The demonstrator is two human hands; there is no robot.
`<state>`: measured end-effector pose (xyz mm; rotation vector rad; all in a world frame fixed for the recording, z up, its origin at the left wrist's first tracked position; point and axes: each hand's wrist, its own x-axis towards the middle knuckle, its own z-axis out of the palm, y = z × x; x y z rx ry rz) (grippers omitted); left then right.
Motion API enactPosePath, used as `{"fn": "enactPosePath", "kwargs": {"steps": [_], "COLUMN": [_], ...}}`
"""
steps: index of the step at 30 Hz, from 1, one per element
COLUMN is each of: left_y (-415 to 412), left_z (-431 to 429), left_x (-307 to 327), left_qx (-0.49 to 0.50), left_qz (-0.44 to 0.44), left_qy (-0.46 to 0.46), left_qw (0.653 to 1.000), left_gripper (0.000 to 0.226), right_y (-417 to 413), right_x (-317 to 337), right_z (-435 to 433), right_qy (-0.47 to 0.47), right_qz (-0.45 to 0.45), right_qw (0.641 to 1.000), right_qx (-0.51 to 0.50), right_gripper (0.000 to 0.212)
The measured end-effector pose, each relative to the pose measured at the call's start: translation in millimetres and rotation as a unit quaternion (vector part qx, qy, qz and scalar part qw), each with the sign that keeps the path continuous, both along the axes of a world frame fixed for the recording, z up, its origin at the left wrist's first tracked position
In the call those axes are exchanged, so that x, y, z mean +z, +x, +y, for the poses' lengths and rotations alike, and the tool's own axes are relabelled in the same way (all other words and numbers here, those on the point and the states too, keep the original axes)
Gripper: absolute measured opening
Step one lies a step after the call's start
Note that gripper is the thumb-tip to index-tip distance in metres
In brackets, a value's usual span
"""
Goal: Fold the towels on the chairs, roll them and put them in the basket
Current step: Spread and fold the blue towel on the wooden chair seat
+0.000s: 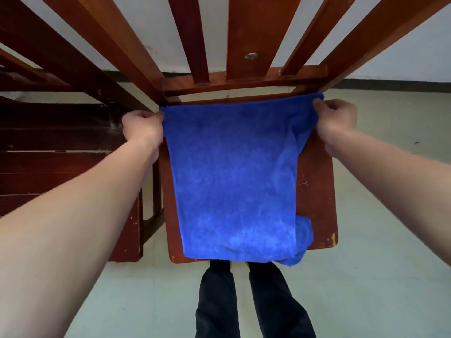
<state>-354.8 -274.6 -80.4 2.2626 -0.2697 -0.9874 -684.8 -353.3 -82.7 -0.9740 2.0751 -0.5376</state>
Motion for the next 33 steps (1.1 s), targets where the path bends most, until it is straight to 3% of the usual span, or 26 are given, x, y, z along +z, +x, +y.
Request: {"fn": "enactPosePath", "kwargs": {"steps": [5, 8, 11, 15, 18, 22, 24, 28, 33], "left_y": [-18.8, -42.4, -65.1, -77.2, -75.1, -71.1, -71.2, -73.8, -70.1], "left_z": [47.2, 99.4, 144.5, 170.6, 168.0, 166.0, 167.7, 168.3, 164.3], "left_x": [-1.9, 1.4, 2.3, -2.1, -6.3, -9.2, -10.1, -6.9, 11.5], "left_qx": [0.009, -0.018, -0.062, -0.066, -0.061, -0.063, -0.061, -0.059, -0.094], "left_qz": [-0.014, 0.012, 0.034, 0.025, 0.03, 0.045, 0.045, 0.031, -0.024], "left_qy": [0.081, 0.149, 0.219, 0.257, 0.263, 0.261, 0.259, 0.258, 0.274], "left_qw": [0.997, 0.989, 0.973, 0.964, 0.962, 0.962, 0.963, 0.964, 0.957], "left_gripper": [0.015, 0.033, 0.04, 0.036, 0.034, 0.037, 0.038, 0.035, 0.024], "right_y": [-3.5, 0.2, 11.3, 21.4, 22.2, 13.8, 4.3, -30.6, -57.0], "right_x": [-1.4, 13.3, 24.7, 26.5, 26.8, 27.0, 27.5, 24.6, 28.0], "right_z": [38.1, 94.0, 133.6, 141.8, 137.3, 131.0, 127.6, 125.5, 124.2], "right_qy": [0.073, 0.199, 0.309, 0.269, 0.275, 0.274, 0.268, 0.245, 0.189], "right_qz": [0.002, -0.087, -0.158, -0.275, -0.389, -0.444, -0.412, -0.175, 0.017], "right_qw": [0.997, 0.976, 0.938, 0.918, 0.865, 0.839, 0.86, 0.95, 0.981], "right_qx": [-0.005, -0.03, -0.01, -0.094, -0.156, -0.154, -0.14, -0.088, 0.023], "right_gripper": [0.02, 0.034, 0.03, 0.025, 0.027, 0.021, 0.014, 0.009, 0.014]}}
